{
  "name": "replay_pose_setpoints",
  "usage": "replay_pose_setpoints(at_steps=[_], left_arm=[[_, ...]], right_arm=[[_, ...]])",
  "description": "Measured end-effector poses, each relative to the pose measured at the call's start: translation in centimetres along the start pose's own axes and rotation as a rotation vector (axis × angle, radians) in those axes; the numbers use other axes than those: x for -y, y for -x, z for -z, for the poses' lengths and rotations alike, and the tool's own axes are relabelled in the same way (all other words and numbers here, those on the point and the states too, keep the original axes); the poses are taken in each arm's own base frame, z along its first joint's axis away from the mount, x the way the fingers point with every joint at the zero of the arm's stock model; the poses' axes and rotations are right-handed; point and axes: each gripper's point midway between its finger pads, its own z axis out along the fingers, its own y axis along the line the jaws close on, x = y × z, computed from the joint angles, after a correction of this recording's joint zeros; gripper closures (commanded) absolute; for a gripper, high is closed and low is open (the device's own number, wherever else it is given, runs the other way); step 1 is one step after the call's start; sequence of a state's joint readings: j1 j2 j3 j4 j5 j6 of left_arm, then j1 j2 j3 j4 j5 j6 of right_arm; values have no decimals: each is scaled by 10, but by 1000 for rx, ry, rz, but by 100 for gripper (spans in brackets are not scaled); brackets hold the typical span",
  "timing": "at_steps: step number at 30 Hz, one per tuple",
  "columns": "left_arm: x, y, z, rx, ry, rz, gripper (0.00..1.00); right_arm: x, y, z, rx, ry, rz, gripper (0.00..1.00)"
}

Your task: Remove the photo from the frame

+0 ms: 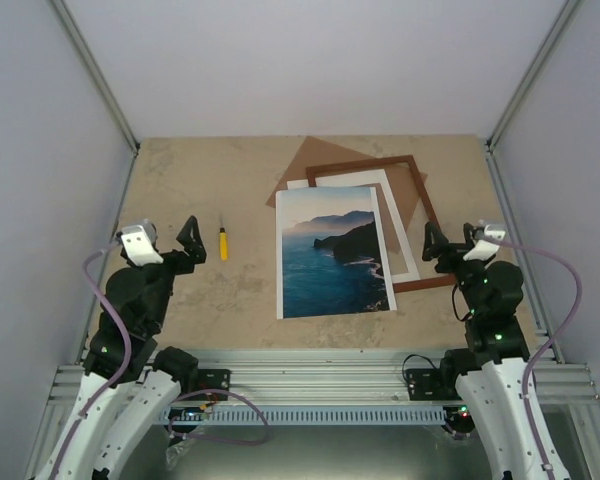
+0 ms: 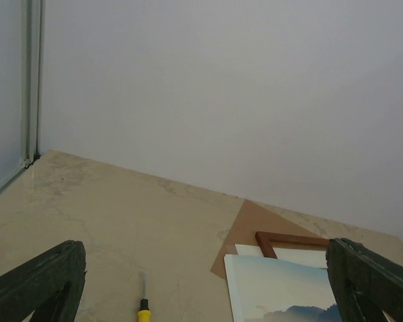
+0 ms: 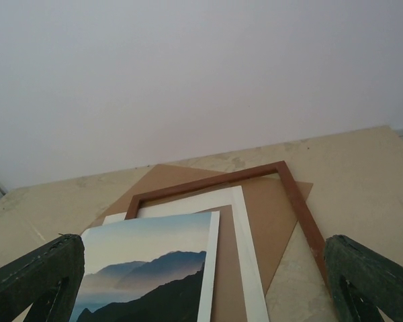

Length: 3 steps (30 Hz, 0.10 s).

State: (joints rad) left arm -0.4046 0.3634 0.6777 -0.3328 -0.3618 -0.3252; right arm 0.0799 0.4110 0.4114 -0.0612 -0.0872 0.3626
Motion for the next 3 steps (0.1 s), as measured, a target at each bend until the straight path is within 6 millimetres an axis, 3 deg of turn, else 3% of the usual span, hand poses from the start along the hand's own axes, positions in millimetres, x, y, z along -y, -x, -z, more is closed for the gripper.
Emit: replay_pose_setpoints(at_steps=[3], left_arm=[[0, 0, 0, 0, 0, -3, 1]], right_arm=[[-1, 0, 0, 0, 3, 0, 2]])
